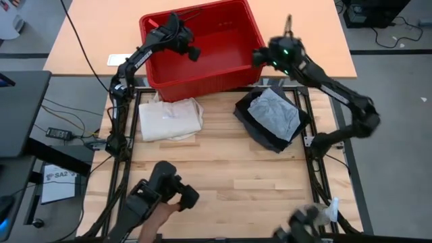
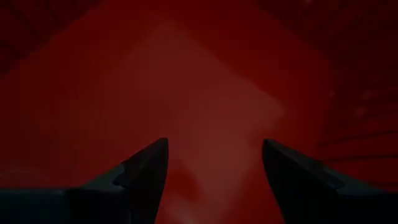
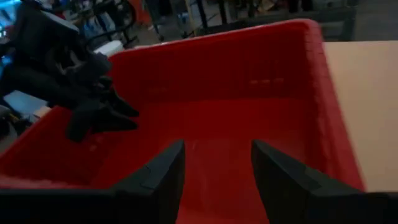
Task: Fold laundry
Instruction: Move the red bin to the other table
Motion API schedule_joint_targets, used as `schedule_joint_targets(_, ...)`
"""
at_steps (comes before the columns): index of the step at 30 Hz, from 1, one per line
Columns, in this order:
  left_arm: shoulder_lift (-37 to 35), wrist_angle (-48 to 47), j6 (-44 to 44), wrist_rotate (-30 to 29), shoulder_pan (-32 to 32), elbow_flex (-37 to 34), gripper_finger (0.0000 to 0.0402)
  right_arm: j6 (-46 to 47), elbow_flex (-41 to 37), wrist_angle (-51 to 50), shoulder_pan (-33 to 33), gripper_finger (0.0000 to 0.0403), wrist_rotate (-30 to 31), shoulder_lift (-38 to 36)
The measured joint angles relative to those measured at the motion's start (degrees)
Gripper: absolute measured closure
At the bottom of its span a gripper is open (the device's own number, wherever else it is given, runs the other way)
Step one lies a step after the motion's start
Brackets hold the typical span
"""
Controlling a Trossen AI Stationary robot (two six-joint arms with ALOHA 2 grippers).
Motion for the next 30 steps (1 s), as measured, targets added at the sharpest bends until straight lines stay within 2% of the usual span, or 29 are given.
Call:
schedule_joint_targets(6, 0.01, -0.69, 0.30, -0.46, 0.51, 0.00, 0.0138, -3.54, 14.71, -1.18, -3.23, 0.0214, -7.14, 15.36)
schedule_joint_targets(12, 0.00, -7.67, -1.18, -0.41, -0.21, -0.57, 0.0138, -6.95, 32.61, -6.28, -6.12, 0.0214, -11.76, 29.76)
schedule_joint_targets(15, -0.01, -10.24, -3.16, -0.42, -1.36, -2.32, 0.0138, -7.26, 40.36, -12.70, -7.48, 0.0214, -12.00, 36.94)
schedule_joint_targets(19, -0.01, -12.01, -3.63, -0.24, -4.22, -6.06, 0.0138, -7.51, 46.97, -26.29, -8.46, 0.0214, -14.19, 44.81)
schedule_joint_targets(22, -0.10, -14.02, -2.12, -0.39, -6.15, -7.69, 0.0138, -7.51, 49.11, -35.27, -7.82, 0.0218, -15.23, 46.41)
schedule_joint_targets(26, -0.16, -17.30, -1.07, 0.01, -8.15, -7.96, 0.0138, -8.45, 48.99, -41.09, -6.47, 0.0227, -13.83, 46.60)
schedule_joint_targets(30, -0.36, -19.81, -0.69, -1.16, -9.37, -8.07, 0.0139, -10.46, 49.29, -45.80, -4.84, 0.0230, -12.32, 43.68)
